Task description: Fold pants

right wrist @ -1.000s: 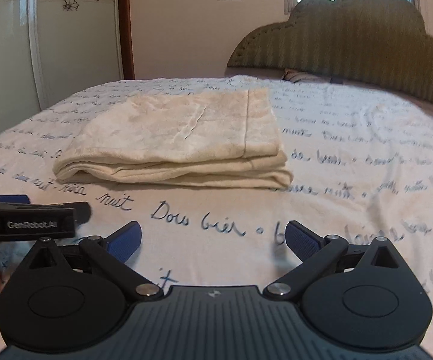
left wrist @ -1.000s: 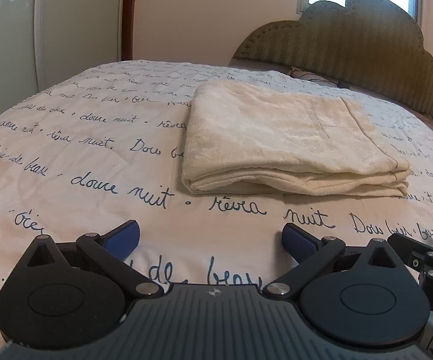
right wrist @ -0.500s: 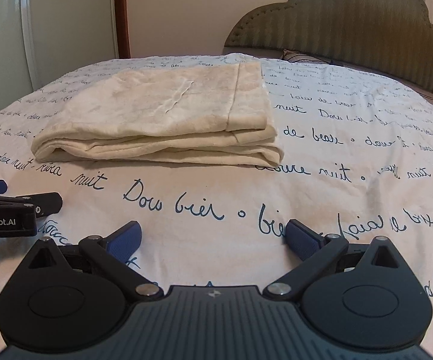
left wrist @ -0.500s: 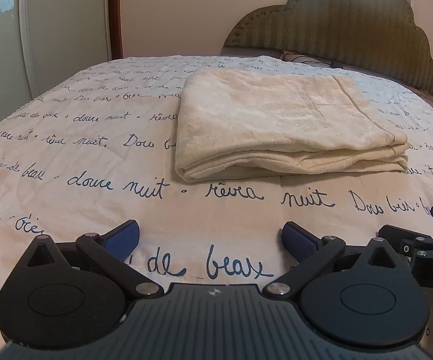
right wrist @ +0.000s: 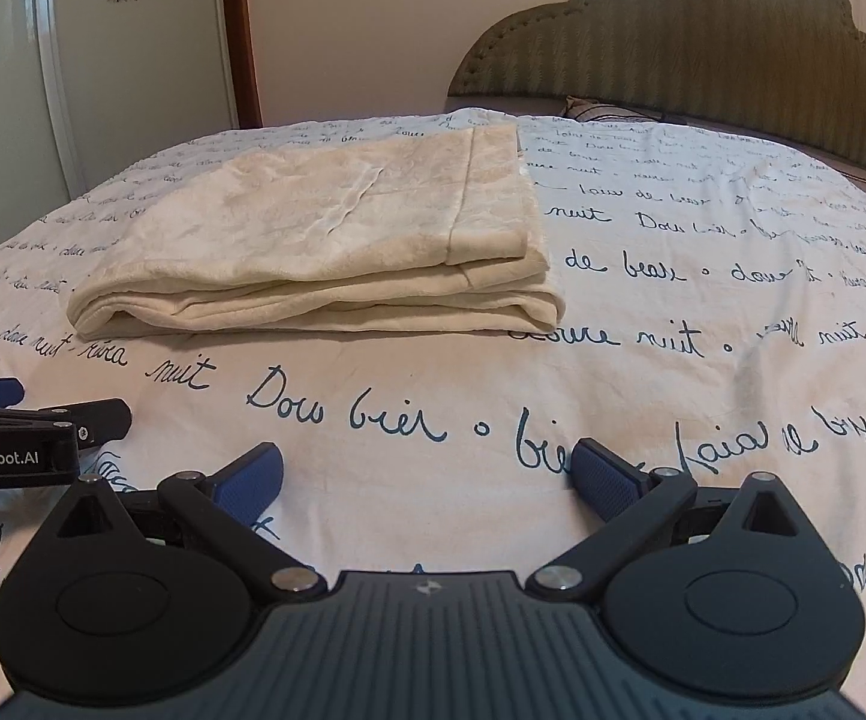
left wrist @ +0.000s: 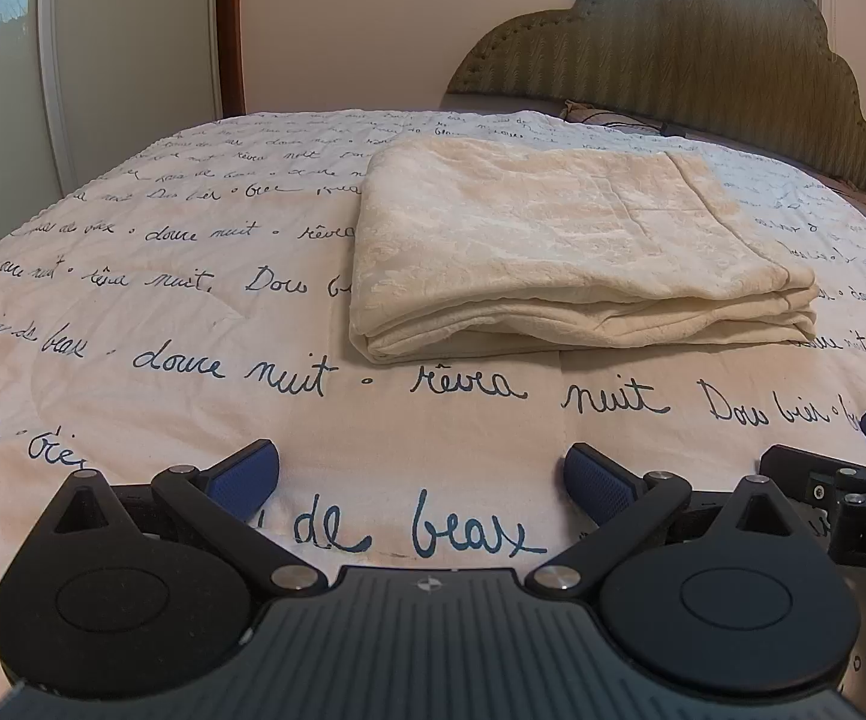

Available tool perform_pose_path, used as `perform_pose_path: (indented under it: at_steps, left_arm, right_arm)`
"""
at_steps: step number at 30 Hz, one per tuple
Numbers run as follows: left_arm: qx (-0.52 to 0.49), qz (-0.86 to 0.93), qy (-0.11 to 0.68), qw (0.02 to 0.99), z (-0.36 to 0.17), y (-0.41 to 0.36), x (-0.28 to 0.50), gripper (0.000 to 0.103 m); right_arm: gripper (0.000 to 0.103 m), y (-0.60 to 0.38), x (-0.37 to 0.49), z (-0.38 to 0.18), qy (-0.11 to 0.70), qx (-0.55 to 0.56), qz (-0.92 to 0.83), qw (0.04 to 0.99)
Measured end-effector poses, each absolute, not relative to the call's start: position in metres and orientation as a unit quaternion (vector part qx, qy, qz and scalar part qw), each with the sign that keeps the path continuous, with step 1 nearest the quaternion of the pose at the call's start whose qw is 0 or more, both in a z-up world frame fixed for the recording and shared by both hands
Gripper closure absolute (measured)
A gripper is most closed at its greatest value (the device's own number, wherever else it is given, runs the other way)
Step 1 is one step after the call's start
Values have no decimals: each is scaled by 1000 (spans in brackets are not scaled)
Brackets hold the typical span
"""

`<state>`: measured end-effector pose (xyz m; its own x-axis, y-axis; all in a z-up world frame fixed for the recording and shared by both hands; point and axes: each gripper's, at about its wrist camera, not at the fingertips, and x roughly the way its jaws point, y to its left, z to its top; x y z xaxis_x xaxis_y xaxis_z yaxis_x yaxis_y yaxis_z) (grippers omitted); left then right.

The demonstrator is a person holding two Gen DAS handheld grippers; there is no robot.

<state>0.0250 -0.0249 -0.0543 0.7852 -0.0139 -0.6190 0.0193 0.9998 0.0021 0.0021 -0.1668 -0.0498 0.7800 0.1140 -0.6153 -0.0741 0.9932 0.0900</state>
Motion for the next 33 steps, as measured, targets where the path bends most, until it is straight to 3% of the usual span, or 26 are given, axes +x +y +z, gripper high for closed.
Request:
perform_pose_path:
  at_steps: [33]
  left_arm:
    - [1,-9,327,945,-54,-25,24,0]
  right_arm:
    - [0,-166,2,-49,326,35,50,943]
